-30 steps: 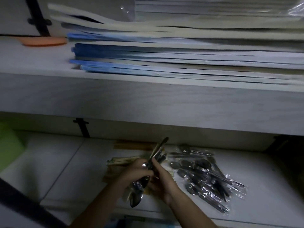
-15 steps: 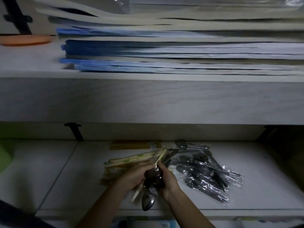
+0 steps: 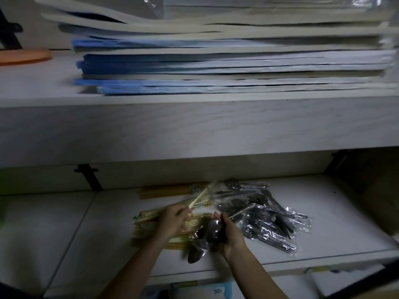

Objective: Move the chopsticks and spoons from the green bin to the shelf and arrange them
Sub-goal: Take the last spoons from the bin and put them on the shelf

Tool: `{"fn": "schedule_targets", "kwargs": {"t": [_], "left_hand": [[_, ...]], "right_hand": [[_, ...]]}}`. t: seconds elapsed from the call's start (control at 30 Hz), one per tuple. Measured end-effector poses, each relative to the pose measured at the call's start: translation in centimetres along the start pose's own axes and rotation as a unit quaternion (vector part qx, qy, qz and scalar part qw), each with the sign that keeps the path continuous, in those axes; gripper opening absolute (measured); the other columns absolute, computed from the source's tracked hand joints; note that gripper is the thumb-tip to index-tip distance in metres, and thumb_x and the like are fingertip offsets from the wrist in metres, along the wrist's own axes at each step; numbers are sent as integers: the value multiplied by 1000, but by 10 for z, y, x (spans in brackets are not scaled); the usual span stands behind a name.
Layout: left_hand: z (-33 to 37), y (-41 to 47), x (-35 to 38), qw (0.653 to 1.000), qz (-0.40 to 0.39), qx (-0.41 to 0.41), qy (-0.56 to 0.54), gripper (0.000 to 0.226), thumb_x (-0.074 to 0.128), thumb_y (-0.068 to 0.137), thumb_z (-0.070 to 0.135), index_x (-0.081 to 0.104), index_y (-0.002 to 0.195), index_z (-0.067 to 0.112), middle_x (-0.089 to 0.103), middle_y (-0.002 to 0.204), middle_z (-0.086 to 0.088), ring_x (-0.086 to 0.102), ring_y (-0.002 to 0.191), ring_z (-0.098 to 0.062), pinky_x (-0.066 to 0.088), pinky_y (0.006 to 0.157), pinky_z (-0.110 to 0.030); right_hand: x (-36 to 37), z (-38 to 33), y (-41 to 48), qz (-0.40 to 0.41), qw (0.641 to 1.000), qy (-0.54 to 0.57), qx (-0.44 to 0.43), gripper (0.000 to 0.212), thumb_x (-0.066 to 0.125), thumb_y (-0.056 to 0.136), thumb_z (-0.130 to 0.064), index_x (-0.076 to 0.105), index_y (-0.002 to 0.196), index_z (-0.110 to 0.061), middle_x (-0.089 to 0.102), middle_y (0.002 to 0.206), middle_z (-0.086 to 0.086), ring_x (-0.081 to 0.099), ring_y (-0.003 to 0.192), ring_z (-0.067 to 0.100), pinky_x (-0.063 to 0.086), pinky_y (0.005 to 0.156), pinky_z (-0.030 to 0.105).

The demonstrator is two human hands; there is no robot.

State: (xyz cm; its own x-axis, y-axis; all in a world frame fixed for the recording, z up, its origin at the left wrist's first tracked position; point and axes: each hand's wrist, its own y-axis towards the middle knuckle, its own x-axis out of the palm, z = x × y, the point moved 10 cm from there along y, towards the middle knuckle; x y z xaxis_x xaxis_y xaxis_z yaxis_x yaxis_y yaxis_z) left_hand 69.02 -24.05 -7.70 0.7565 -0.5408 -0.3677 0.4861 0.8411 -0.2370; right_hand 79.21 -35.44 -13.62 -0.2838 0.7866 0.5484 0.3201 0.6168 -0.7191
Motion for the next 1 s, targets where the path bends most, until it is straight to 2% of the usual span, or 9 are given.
{"fn": "schedule_targets", "kwargs": {"t": [0.13, 0.23, 0.37, 0.47, 0.57, 0.7, 0.77, 0.9, 1.0], "left_hand": [[8, 7, -16, 980, 24, 87, 180, 17, 50, 93, 14, 65, 86, 10, 64, 80, -9, 62, 77, -25, 37, 62, -27], [9, 9, -13, 953, 26, 125, 274, 20, 52, 93, 16, 68, 102, 9, 65, 102, -7, 60, 94, -21, 35, 71, -22], [1, 9, -6, 930, 28, 158, 331, 20, 56, 90, 15, 68, 105, 13, 64, 107, -2, 58, 100, -17, 38, 76, -19], [-8, 9, -5, 915, 37, 173, 362, 20, 57, 88, 17, 69, 105, 15, 65, 107, -3, 56, 104, -20, 43, 85, -29], [-12, 7, -7, 907, 47, 185, 374, 18, 62, 84, 13, 70, 100, 13, 67, 102, -5, 58, 102, -25, 46, 86, -35], [-9, -7, -16, 888, 76, 237, 386, 25, 57, 81, 26, 71, 98, 14, 68, 94, -2, 64, 89, -26, 51, 76, -37], [-12, -14, -17, 889, 66, 245, 380, 40, 47, 81, 39, 69, 106, 16, 67, 101, 1, 63, 95, -23, 51, 79, -36], [-27, -27, -16, 876, 48, 258, 405, 72, 22, 83, 72, 60, 122, 25, 58, 126, 7, 52, 115, -13, 41, 94, -31], [-42, -33, -17, 873, 29, 249, 418, 86, 8, 76, 79, 53, 130, 29, 47, 139, 12, 39, 127, -7, 31, 103, -28]], "right_hand": [[-22, -41, -4, 7, 996, 75, -49, 30, 41, 97, -24, 54, 72, -13, 62, 47, 0, 61, 45, 12, 52, 65, 28], [-48, -80, -12, 44, 989, 98, -103, 29, 40, 97, -23, 52, 72, -15, 62, 43, 2, 58, 58, 19, 51, 59, 33], [-71, -113, -29, 101, 982, 79, -138, 21, 40, 95, -21, 53, 81, -12, 65, 95, 19, 56, 83, 33, 42, 90, 58], [-75, -117, -36, 121, 982, 71, -127, 23, 37, 95, -20, 54, 86, -7, 55, 121, 20, 57, 95, 40, 38, 89, 59], [-63, -122, -49, 98, 984, 42, -140, 25, 39, 95, -20, 55, 110, -6, 65, 96, 21, 65, 81, 36, 49, 68, 47], [-57, -128, -54, 62, 988, -6, -143, 23, 41, 94, -19, 57, 95, -2, 64, 79, 15, 61, 64, 32, 48, 59, 42], [-64, -132, -50, 58, 988, -2, -141, 26, 41, 94, -20, 57, 106, -4, 61, 81, 13, 57, 69, 27, 46, 57, 38], [-69, -138, -51, 30, 986, -51, -155, 26, 37, 92, -19, 60, 84, -8, 63, 76, 10, 54, 72, 22, 42, 60, 33], [-73, -136, -53, 23, 983, -101, -153, 24, 39, 89, -16, 62, 90, -8, 67, 77, 11, 57, 80, 27, 44, 65, 37]]}}
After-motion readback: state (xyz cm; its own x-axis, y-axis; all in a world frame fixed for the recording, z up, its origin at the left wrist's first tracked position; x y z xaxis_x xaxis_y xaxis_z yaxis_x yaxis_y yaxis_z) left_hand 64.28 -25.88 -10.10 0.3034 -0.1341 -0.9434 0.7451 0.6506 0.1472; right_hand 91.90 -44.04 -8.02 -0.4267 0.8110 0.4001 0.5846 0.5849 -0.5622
